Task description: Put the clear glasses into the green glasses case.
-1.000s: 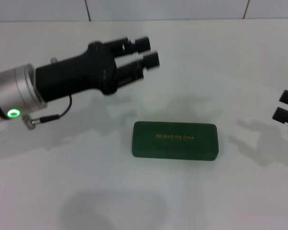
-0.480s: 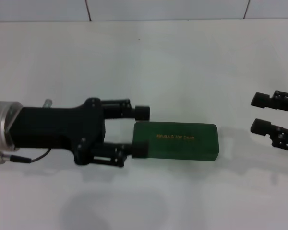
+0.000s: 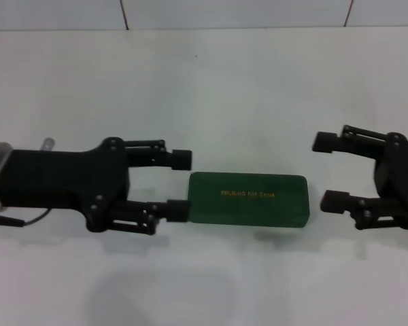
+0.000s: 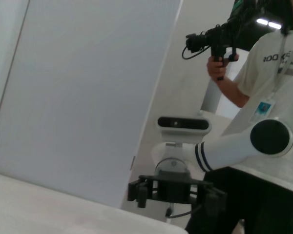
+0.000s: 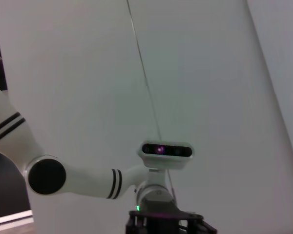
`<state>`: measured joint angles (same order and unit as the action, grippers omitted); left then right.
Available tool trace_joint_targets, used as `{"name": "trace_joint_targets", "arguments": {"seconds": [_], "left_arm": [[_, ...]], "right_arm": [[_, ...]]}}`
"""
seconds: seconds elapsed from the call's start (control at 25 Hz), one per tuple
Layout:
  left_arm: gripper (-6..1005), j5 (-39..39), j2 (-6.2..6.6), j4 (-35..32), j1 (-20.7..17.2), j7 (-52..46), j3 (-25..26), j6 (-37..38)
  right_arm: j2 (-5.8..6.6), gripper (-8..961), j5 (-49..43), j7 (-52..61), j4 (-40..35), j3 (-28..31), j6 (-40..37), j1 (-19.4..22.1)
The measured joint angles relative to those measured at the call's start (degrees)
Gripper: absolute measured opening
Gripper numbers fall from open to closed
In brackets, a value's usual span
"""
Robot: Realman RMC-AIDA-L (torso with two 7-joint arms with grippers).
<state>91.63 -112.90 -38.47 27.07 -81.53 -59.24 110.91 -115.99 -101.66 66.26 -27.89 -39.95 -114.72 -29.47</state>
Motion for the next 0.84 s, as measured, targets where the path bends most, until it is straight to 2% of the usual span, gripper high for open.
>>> {"name": "trace_joint_targets", "arguments": {"seconds": [0.08, 0.44, 0.68, 0.84], "left_arm": [[783, 0.47, 0.32, -0.29, -0.11, 0.04, 0.83, -0.01], [783, 1.18, 1.31, -0.75, -0.21, 0.06, 2.3, -0.01], [783, 1.25, 1.32, -1.41, -0.53, -0.22, 3.51, -0.03], [783, 1.51, 0.79, -1.43, -0.53, 0.0, 5.01, -0.33]], "right_arm": [[0.0, 843, -0.01, 0.0, 0.98, -0.27, 0.26, -1.23], [-0.23, 862, 0.5, -0.28, 2.49, -1.49, 1.43, -4.05], [-0.22, 861, 0.66, -0.6, 3.19, -1.76, 2.91, -5.18], [-0.2, 864, 0.71, -0.86, 4.05, -2.63, 4.51, -5.72]]}}
